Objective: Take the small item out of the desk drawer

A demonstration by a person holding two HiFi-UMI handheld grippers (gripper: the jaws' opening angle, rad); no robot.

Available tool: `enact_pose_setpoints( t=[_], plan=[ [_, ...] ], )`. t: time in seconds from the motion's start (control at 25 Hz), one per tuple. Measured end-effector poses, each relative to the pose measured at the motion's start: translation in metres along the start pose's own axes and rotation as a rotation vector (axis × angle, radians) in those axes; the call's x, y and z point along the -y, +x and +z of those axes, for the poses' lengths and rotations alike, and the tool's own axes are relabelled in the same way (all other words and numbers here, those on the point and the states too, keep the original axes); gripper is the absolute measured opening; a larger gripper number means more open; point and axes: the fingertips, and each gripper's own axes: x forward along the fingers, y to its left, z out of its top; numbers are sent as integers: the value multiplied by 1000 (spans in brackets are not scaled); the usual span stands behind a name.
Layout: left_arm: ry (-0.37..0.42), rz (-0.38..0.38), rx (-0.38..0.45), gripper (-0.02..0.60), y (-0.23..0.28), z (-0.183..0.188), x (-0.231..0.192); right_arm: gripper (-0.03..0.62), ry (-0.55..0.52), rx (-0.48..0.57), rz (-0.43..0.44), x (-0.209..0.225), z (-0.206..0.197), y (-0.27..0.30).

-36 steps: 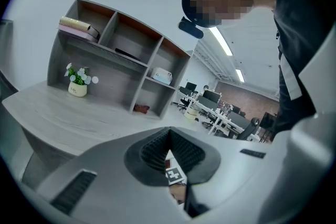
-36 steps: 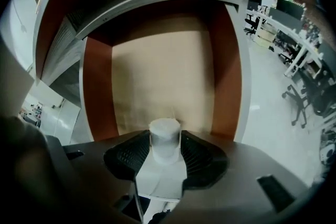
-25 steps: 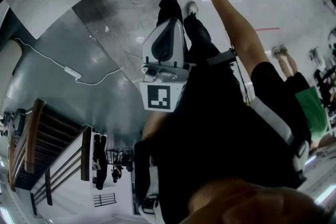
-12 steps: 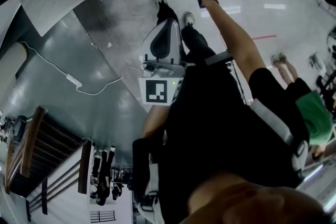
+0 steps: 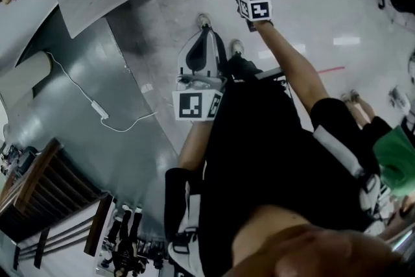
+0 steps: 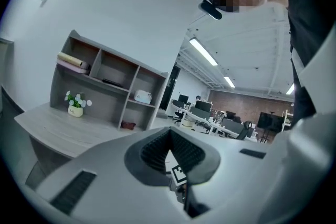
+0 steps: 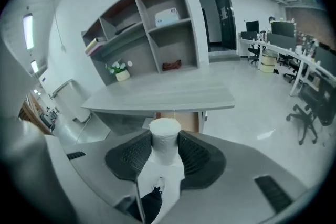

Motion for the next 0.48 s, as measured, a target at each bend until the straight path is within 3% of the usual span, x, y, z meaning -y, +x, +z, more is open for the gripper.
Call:
enact_pose_setpoints(
  t=[0.48],
  plan=[
    [51, 61, 87, -2, -71, 19, 55, 156, -40, 217, 165, -50, 22, -155]
  ],
)
